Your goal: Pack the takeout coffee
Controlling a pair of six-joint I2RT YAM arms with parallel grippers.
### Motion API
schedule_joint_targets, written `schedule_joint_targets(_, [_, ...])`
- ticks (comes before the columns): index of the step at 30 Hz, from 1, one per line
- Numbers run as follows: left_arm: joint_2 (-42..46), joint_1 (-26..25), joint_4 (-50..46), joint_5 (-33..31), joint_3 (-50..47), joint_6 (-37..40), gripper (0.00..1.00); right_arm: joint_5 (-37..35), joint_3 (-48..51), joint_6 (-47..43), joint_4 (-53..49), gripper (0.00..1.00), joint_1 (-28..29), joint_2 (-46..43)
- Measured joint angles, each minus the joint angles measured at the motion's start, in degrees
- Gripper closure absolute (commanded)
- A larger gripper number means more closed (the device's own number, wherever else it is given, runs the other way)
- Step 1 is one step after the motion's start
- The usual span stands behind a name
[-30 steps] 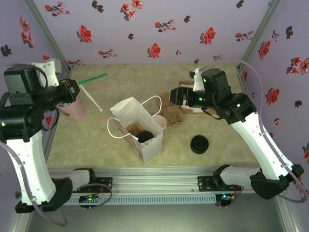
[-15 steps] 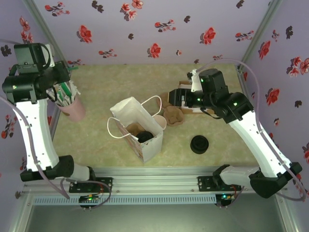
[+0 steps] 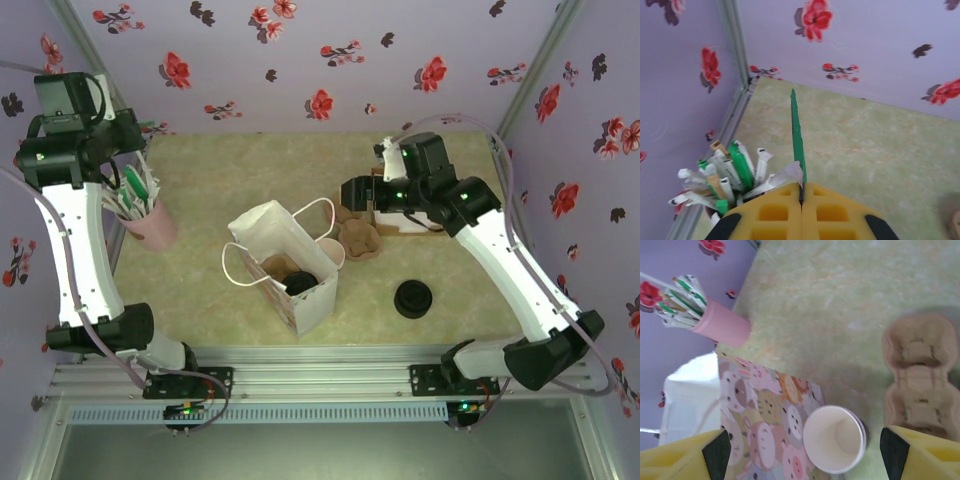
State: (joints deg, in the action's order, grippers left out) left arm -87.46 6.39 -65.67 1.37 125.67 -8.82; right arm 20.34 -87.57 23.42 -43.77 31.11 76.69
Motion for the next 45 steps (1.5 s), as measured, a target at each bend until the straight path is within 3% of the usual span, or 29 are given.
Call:
schedule_joint_targets(8, [-1.0, -0.8, -4.3, 14.0, 8.2, -1.6, 1.00, 6.0, -5.9, -4.9, 12.4, 0.24, 0.4, 5.0])
schedule_joint_targets(10, [-1.0, -0.9, -5.4, 17.4, 8.2, -1.7, 1.00, 7.1, -9.7, -7.2, 14.5, 0.31, 1.0, 8.3])
schedule_joint_targets(17, [-1.1, -2.1, -8.4, 25.3, 8.2, -1.7, 1.00, 8.0, -25.7, -16.7, 17.0, 0.34, 5.3, 22.7])
schedule_joint_targets(32, [0.1, -5.4, -9.9, 32.3, 5.5, -1.2, 1.00, 5.8, -58.1, -33.6, 12.8, 0.35, 12.4, 48.8])
schedule_joint_targets(45, [0.4, -5.9, -9.9, 32.9, 4.5, -0.8, 1.00, 4.6, -60.2, -41.4, 10.9, 0.39, 14.2, 52.7])
